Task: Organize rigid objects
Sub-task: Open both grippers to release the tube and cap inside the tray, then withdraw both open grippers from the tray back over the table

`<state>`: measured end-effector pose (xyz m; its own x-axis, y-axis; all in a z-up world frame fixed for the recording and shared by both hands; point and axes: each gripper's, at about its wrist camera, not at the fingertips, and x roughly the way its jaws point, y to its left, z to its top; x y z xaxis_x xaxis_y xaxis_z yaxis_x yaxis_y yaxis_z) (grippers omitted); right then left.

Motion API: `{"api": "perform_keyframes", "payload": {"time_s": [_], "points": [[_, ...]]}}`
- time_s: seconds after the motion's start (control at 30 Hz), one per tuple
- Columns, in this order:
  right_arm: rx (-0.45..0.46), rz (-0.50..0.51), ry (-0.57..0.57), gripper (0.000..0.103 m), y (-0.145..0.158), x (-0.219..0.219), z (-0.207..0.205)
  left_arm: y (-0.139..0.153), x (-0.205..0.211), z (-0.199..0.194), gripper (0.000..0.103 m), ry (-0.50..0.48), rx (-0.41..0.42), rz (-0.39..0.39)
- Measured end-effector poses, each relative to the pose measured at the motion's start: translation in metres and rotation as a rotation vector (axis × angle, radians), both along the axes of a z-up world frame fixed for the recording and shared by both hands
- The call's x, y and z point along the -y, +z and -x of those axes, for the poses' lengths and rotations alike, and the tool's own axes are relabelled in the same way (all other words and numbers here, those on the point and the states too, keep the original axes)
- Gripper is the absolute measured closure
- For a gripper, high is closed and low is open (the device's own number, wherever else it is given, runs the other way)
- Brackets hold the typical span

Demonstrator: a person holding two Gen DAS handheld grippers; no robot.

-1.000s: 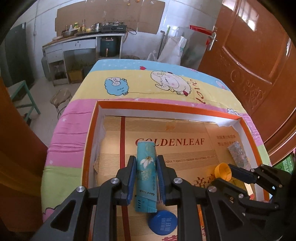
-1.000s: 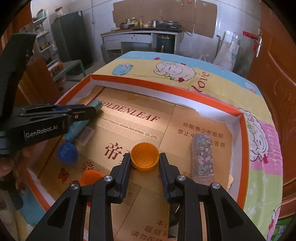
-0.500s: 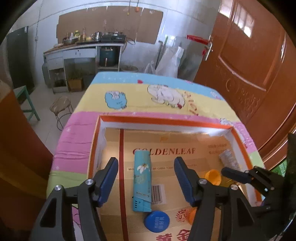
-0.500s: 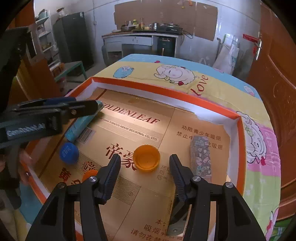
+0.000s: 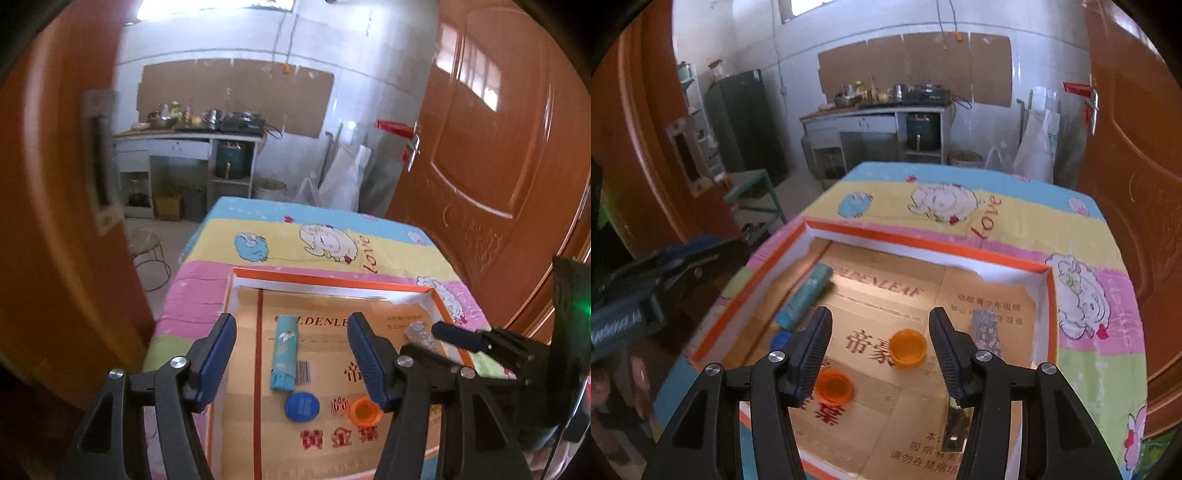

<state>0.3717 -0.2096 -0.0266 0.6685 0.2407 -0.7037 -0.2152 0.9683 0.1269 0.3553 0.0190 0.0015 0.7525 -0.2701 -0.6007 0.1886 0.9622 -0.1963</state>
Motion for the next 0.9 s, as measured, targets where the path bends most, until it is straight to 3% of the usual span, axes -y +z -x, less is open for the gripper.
{"api": "perform_keyframes", "payload": {"time_s": [0.2,0.33,0.77,0.9], "points": [[0.111,0.001,-0.005,0.047,0.044,-0.012,0.034,0.002,-0.003,0.049,0.041,0.064,0.094,-0.051],[0.171,0.038,-0.091,0.047,0.057,-0.015,0.072,0.001,-0.007,0.082,0.041,0.092,0.165,-0.075],[0.188,-0.042,-0.221,0.047,0.037,0.004,0.203,0.015,0.003,0.186,0.041,0.102,0.272,-0.177],[0.191,-0.031,-0.259,0.047,0.028,0.005,0.233,0.017,-0.001,0.208,0.041,0.085,0.267,-0.162]]}}
